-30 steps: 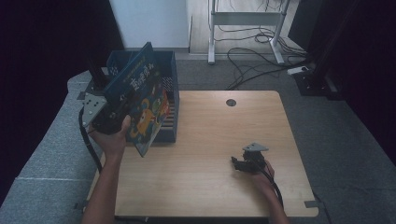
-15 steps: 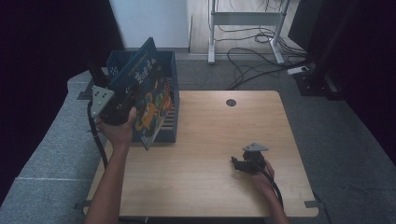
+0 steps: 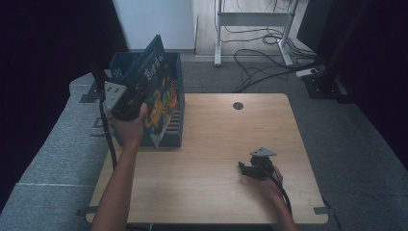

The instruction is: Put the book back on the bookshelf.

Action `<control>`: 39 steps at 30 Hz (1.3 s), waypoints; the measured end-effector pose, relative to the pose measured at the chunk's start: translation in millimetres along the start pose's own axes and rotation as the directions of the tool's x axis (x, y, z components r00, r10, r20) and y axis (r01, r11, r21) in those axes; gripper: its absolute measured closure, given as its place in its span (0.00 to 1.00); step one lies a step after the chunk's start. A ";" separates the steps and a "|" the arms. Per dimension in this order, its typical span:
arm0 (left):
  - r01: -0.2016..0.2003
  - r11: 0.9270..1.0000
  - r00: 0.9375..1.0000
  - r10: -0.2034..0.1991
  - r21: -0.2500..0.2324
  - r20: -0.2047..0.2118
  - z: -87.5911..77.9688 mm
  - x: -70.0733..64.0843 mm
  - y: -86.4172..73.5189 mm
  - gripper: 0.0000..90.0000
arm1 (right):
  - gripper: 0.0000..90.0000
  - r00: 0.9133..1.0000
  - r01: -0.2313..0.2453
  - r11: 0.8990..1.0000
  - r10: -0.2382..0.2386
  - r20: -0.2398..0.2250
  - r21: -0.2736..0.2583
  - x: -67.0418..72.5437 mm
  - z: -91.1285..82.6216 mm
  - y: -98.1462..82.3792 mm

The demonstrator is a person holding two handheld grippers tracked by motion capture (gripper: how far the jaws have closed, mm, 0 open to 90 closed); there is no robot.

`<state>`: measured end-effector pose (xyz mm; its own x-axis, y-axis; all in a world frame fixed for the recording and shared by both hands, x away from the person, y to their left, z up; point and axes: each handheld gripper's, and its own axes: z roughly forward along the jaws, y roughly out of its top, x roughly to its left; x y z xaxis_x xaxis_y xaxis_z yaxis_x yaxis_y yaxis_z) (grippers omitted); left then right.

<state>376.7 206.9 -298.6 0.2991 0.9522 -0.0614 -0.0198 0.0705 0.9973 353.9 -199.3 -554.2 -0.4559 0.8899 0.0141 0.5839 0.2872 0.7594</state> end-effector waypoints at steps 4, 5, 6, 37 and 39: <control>-0.001 1.000 1.000 0.001 -0.002 -0.013 6.1 -1.5 1.5 0.91 | 0.32 1.000 0.002 1.000 -0.002 -0.002 -0.001 -0.2 -0.4 -0.4; -0.002 1.000 1.000 0.002 -0.003 -0.015 7.0 -1.6 1.8 0.91 | 0.32 1.000 0.003 1.000 -0.003 -0.002 -0.001 -0.2 -0.4 -0.4; -0.002 1.000 1.000 0.002 -0.002 -0.019 8.1 -1.8 2.2 0.91 | 0.32 1.000 0.003 1.000 -0.003 -0.003 -0.001 -0.2 -0.4 -0.5; -0.018 1.000 0.997 0.020 0.024 -0.080 60.5 -9.0 -8.5 0.91 | 0.31 1.000 -0.003 1.000 0.003 0.001 -0.002 0.4 -2.2 -2.1; -0.016 1.000 0.996 0.018 0.023 -0.083 63.1 -9.1 -9.4 0.91 | 0.31 1.000 -0.004 1.000 0.004 0.000 -0.002 0.3 -2.4 -2.3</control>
<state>434.4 178.8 -304.8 0.2185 0.9747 -0.0466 -0.0030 0.0484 0.9988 350.9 -200.6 -554.4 -0.4531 0.8913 0.0172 0.5843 0.2823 0.7609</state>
